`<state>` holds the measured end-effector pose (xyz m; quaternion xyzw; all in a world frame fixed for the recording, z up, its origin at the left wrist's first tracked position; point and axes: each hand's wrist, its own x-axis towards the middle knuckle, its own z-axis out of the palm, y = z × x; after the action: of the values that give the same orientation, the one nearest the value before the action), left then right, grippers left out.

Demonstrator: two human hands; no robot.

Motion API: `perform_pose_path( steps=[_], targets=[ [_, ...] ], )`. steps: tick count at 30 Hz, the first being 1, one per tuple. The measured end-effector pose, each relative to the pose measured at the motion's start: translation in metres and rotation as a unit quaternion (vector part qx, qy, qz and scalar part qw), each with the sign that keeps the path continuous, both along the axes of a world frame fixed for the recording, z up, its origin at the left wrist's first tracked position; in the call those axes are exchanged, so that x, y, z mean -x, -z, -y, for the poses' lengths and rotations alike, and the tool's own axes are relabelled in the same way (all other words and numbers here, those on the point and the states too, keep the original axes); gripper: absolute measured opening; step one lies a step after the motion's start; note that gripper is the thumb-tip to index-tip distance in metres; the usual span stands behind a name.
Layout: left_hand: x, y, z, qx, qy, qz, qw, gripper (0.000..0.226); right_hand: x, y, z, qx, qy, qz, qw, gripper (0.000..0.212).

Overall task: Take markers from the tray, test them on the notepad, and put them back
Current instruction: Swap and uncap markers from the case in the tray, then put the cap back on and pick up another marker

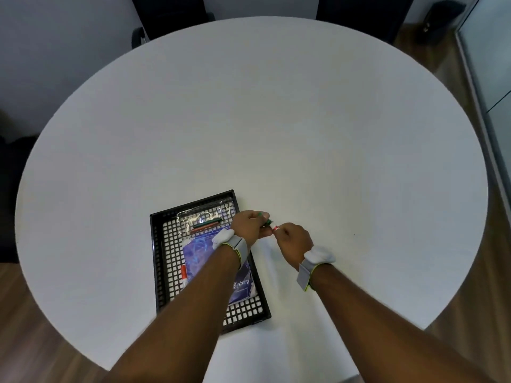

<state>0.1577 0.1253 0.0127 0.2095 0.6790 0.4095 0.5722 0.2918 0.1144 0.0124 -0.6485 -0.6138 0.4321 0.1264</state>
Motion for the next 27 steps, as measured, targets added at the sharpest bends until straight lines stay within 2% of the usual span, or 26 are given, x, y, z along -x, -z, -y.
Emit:
perform_pose_path(
  steps=[5,8,11,12,16,20,24,25,27],
  targets=[
    [0.006,-0.009,0.013,-0.026,0.016,-0.023,0.999,0.015,0.007,-0.012,0.009,0.015,-0.001,-0.008,1.000,0.035],
    [0.009,-0.010,0.017,-0.031,0.027,-0.057,0.998,0.007,0.010,-0.013,0.007,0.042,0.001,-0.015,0.999,0.044],
    [0.026,-0.024,0.044,-0.040,0.028,-0.080,0.996,0.010,0.027,-0.028,0.034,0.043,-0.023,-0.026,0.998,0.055],
    [0.026,-0.024,0.043,-0.039,0.033,-0.086,0.995,0.013,0.027,-0.025,0.034,0.036,-0.020,-0.026,0.999,0.050],
    [0.026,-0.030,0.046,-0.036,0.046,-0.102,0.993,0.020,0.026,-0.021,0.040,-0.002,-0.002,-0.020,1.000,0.007],
    [0.039,-0.033,0.058,-0.041,0.053,-0.094,0.993,0.026,0.034,-0.027,0.053,-0.025,0.016,-0.062,0.998,0.021],
    [0.043,-0.036,0.065,-0.042,0.046,-0.100,0.993,0.021,0.042,-0.032,0.058,-0.046,0.023,-0.069,0.996,0.025],
    [0.045,-0.037,0.067,-0.044,0.042,-0.101,0.993,0.022,0.046,-0.035,0.059,-0.036,0.019,-0.076,0.996,0.025],
    [0.048,-0.037,0.070,-0.047,0.036,-0.095,0.994,0.022,0.052,-0.037,0.060,-0.014,-0.006,-0.056,0.998,0.011]
  ],
)
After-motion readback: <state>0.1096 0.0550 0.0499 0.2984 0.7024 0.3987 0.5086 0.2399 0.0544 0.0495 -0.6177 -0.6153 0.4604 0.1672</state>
